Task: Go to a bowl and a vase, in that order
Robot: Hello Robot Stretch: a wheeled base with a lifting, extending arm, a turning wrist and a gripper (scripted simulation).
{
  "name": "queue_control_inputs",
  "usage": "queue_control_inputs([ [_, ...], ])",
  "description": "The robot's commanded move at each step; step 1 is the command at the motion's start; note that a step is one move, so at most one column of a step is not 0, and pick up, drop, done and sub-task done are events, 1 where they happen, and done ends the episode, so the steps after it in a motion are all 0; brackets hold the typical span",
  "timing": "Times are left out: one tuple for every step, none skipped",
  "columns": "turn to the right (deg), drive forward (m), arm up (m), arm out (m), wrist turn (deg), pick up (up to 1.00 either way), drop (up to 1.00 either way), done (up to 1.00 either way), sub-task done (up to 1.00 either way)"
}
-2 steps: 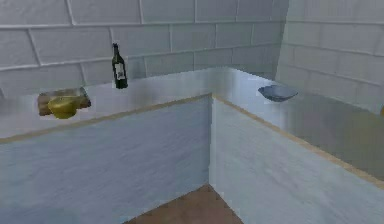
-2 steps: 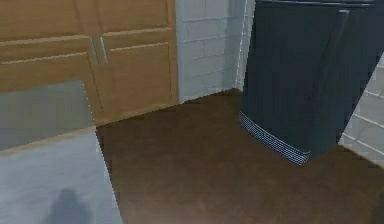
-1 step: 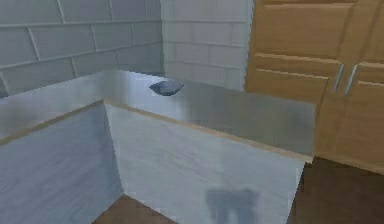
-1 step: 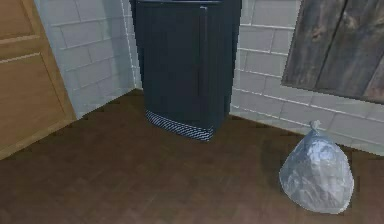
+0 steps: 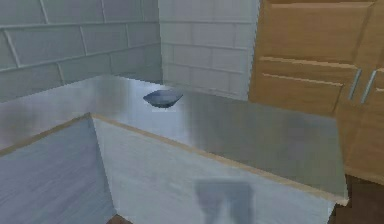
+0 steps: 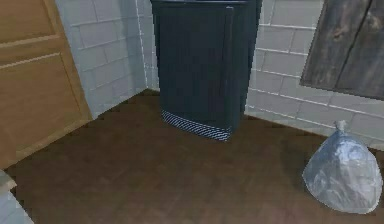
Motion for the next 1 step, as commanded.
queue_control_inputs([
  [36.0,0.00,0.00,0.00,0.0,0.00,0.00,0.00,0.00],
])
